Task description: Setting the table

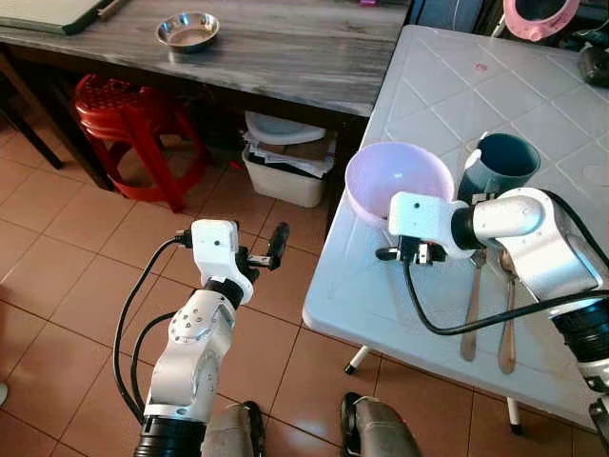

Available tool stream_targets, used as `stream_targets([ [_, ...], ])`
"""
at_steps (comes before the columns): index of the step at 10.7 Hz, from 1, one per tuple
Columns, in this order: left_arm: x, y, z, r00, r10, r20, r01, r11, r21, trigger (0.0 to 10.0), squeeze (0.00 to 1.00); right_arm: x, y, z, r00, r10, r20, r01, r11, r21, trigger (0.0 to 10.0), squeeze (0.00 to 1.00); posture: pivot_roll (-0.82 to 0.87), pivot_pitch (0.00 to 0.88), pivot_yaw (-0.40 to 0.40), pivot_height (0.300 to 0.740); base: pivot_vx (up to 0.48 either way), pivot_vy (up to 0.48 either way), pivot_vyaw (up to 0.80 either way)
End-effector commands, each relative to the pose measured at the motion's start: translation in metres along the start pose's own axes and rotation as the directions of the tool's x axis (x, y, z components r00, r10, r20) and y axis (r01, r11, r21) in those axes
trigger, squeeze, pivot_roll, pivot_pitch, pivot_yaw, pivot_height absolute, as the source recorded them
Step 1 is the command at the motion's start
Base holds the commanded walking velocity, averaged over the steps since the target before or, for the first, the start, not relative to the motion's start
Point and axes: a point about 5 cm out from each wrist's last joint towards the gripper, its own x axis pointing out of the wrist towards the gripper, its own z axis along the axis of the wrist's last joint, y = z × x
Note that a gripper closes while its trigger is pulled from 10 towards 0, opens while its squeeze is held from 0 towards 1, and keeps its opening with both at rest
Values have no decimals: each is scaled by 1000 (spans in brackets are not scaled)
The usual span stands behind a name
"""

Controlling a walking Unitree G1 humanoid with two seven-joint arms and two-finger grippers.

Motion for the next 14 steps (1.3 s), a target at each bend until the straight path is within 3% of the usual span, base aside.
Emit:
stream_targets([
  [1, -2, -1, -1, 1000, -13, -14, 13, 1000, 9, 10000, 0, 1, 7, -1, 998, 56, -7, -56, 998, -25, 0, 0, -77, 185, 37, 740, 0, 0, 0],
  [3, -3, 0, -1, 1000, -13, -15, 13, 1000, 10, 10000, 0, 2, 7, -1, 999, 49, -4, -49, 998, -39, 0, 0, -73, 184, 37, 740, 0, 0, 0],
  [5, -3, -2, 1, 999, -37, -1, 37, 999, -3, 10000, 0, 3, -3, 2, 999, -32, 24, 33, 999, -37, 0, 0, -71, 183, 37, 740, 0, 0, 0],
  [8, -7, -10, 4, 991, -129, 14, 130, 991, -38, 10000, 0, 9, 8, -10, 998, -56, -6, 56, 998, 5, 0, 0, -65, 186, 43, 740, 0, 0, 0],
  [11, -9, -8, 4, 991, -131, 17, 132, 990, -44, 10000, 0, 15, 16, -20, 989, -150, -11, 150, 988, 46, 0, 0, -64, 194, 46, 740, 0, 0, 0],
  [13, -12, 1, 5, 998, -62, 28, 63, 997, -34, 10000, 0, 21, 17, -20, 941, -337, 13, 333, 934, 133, 0, 0, -61, 194, 44, 740, 0, 0, 0],
  [14, -12, 7, 6, 999, -18, 40, 19, 1000, -11, 10000, 0, 23, 15, -16, 884, -465, 40, 454, 876, 163, 0, 0, -56, 192, 42, 740, 0, 480, 0],
])
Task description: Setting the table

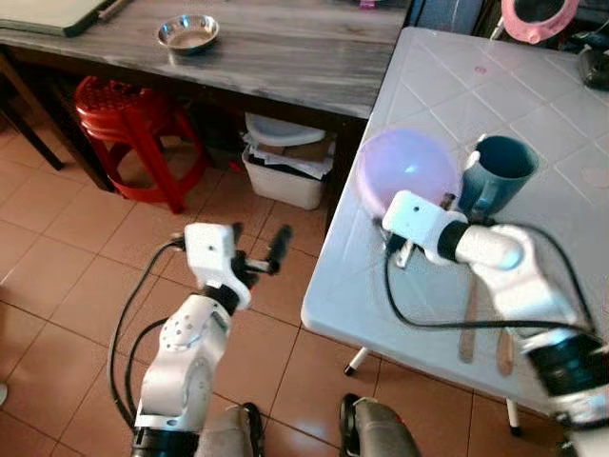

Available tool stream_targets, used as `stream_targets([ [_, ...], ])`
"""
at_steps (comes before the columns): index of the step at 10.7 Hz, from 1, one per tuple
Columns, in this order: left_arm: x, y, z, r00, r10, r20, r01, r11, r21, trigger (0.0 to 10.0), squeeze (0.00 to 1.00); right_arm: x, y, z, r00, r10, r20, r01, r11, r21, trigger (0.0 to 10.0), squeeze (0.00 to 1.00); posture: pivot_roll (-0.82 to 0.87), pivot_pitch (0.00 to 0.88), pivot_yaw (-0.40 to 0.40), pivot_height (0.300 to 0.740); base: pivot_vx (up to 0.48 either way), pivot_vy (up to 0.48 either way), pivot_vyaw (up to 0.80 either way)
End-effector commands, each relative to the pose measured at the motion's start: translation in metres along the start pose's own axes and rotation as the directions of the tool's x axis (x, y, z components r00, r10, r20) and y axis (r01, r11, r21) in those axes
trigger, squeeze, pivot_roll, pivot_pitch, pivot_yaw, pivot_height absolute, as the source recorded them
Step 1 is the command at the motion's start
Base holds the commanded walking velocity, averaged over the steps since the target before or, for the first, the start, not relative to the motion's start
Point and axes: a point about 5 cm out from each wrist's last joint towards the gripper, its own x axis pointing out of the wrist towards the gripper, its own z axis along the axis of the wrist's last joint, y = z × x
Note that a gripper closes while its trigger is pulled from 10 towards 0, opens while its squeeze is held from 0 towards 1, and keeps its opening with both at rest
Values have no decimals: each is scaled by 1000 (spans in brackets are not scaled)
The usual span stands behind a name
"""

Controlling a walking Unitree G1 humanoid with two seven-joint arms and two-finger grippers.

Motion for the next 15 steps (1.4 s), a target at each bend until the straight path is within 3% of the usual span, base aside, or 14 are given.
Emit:
stream_targets([
  [1, -1, 8, 3, 999, 46, 19, -47, 998, 33, 10000, 0, 0, 4, 3, 997, -67, 33, 66, 997, 27, 1176, 0, -54, 193, 38, 740, 0, 480, 0],
  [2, 1, 12, 7, 996, 79, 35, -80, 996, 37, 10000, 0, 0, 10, 11, 982, -160, 100, 155, 986, 52, 9255, 0, -53, 195, 36, 740, 0, 480, 0],
  [3, 2, 14, 9, 996, 81, 44, -83, 996, 45, 10000, 0, 1, 16, 15, 968, -220, 125, 213, 975, 63, 10000, 0, -52, 196, 35, 740, 0, 480, 0],
  [5, 2, 17, 14, 989, 128, 79, -133, 989, 65, 10000, 0, -3, 25, 16, 942, -304, 145, 292, 951, 101, 10000, 0, -54, 196, 31, 740, 0, 480, 0],
  [6, 2, 20, 16, 985, 149, 90, -157, 983, 91, 10000, 0, -7, 33, 16, 915, -371, 161, 338, 920, 198, 10000, 0, -59, 195, 33, 740, 0, 472, 0],
  [8, 2, 19, 15, 987, 133, 86, -140, 987, 74, 10000, 0, -12, 33, 13, 860, -496, 120, 437, 837, 331, 10000, 0, -64, 189, 40, 740, 0, 428, 0],
  [12, 6, 15, 15, 987, 123, 101, -130, 989, 70, 10000, 0, -10, 31, 12, 816, -572, 84, 518, 787, 335, 10000, 0, -67, 190, 46, 740, 323, 356, 0],
  [14, 8, 14, 17, 987, 116, 113, -126, 988, 86, 10000, 0, -7, 27, 12, 792, -607, 73, 537, 748, 390, 10000, 0, -65, 189, 48, 740, 382, 285, 0],
  [15, 9, 12, 17, 988, 111, 111, -120, 989, 82, 10000, 0, -5, 26, 13, 791, -607, 74, 538, 749, 386, 10000, 0, -65, 188, 48, 740, 428, 0, 0],
])
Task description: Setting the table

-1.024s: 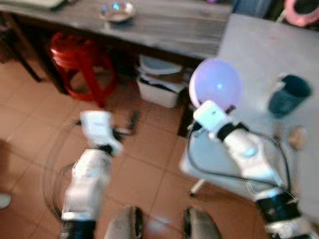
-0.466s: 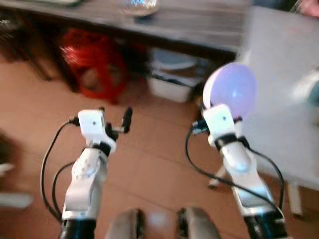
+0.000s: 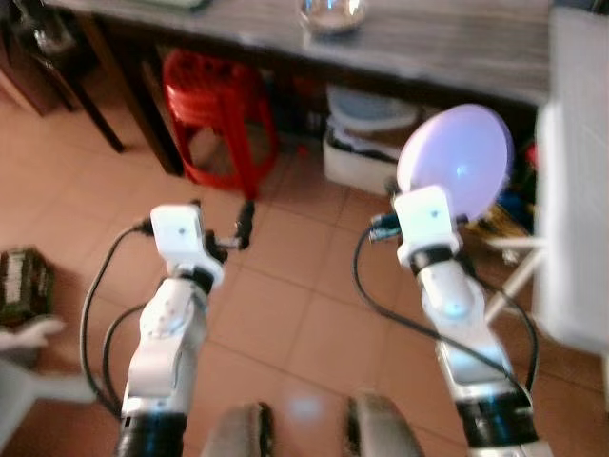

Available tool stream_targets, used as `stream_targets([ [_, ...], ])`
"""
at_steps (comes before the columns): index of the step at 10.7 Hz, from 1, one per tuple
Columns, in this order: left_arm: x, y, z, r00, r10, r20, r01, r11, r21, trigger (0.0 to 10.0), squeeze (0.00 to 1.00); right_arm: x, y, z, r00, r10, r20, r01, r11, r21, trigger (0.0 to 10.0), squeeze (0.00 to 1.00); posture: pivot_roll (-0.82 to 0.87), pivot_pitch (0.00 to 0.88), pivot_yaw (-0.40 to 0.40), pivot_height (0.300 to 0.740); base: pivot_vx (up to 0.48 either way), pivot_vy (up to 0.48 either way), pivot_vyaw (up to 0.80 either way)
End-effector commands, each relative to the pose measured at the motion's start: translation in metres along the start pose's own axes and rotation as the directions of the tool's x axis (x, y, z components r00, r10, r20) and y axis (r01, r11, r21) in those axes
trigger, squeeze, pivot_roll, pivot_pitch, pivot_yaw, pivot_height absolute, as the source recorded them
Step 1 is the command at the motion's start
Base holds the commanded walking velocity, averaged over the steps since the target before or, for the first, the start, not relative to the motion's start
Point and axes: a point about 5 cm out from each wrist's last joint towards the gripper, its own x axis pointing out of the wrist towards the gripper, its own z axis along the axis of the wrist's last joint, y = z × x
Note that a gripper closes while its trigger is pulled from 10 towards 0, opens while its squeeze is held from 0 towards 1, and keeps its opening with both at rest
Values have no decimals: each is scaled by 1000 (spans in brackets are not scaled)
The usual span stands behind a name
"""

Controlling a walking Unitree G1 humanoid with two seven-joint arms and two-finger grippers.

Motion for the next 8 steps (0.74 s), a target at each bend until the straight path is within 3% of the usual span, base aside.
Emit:
stream_targets([
  [1, 1, -6, -1, 1000, -24, 0, 24, 1000, -8, 10000, 0, -1, -5, -5, 1000, -2, -29, 2, 1000, -4, 10000, 0, -66, 187, 49, 740, 439, 0, 0],
  [4, 7, -10, 6, 999, -39, 25, 40, 999, -9, 10000, 0, -1, -2, 6, 999, 32, 30, -34, 998, 56, 10000, 0, -69, 192, 51, 740, 445, 0, 0],
  [6, 8, -12, 6, 999, -36, 32, 36, 999, -3, 10000, 0, 3, -5, 23, 992, 26, 125, -26, 1000, -9, 10000, 0, -69, 191, 51, 740, 448, 0, 0],
  [8, 9, -17, 8, 997, -59, 44, 60, 998, -11, 10000, 0, 7, -7, 29, 989, 10, 146, -5, 999, -33, 10000, 0, -68, 190, 50, 740, 471, 0, 0],
])
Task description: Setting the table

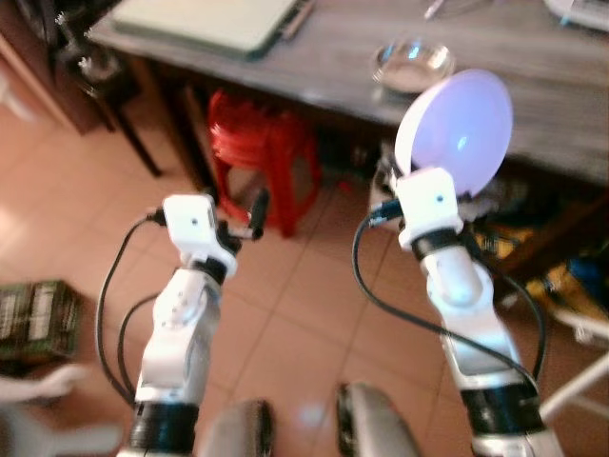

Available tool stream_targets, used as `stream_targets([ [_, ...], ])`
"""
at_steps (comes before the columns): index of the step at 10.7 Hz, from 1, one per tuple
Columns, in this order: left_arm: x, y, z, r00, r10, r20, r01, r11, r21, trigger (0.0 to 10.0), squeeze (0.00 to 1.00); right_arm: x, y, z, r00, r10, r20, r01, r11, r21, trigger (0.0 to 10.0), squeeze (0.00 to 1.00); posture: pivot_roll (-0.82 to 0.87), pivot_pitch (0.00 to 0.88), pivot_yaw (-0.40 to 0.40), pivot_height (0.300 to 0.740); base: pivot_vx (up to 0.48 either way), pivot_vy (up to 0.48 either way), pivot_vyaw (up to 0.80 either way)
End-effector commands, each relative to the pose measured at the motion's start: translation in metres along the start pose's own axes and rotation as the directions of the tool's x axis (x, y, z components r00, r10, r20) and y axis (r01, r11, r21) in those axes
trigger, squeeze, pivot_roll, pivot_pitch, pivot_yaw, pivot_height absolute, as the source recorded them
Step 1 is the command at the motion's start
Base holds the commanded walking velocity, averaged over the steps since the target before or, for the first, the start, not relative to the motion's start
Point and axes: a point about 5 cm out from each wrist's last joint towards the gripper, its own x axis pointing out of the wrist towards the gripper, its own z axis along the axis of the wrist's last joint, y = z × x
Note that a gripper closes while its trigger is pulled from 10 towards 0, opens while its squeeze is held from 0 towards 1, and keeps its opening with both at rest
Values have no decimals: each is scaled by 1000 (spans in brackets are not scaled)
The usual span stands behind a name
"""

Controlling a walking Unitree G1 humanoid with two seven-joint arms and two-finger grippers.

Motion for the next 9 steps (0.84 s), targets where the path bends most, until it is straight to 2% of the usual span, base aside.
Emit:
stream_targets([
  [1, 0, 0, 3, 1000, -9, 13, 9, 1000, 12, 10000, 0, 1, -1, 5, 999, -22, 25, 22, 1000, -3, 10000, 0, -69, 190, 50, 740, 480, 0, 0],
  [2, 0, -1, 3, 1000, -15, 15, 15, 1000, 7, 10000, 0, 2, -4, 5, 999, -36, 22, 36, 999, 4, 10000, 0, -72, 189, 49, 740, 480, 0, 0],
  [4, 1, -2, 3, 1000, -20, 18, 20, 1000, 3, 10000, 0, 5, -5, 6, 999, -40, 25, 40, 999, 13, 10000, 0, -73, 187, 47, 740, 480, 0, -641],
  [9, 2, -4, 5, 999, -26, 28, 26, 1000, -9, 10000, 0, 5, 0, 8, 999, -21, 41, 21, 1000, -8, 10000, 0, -69, 186, 48, 740, 478, 0, 0],
])
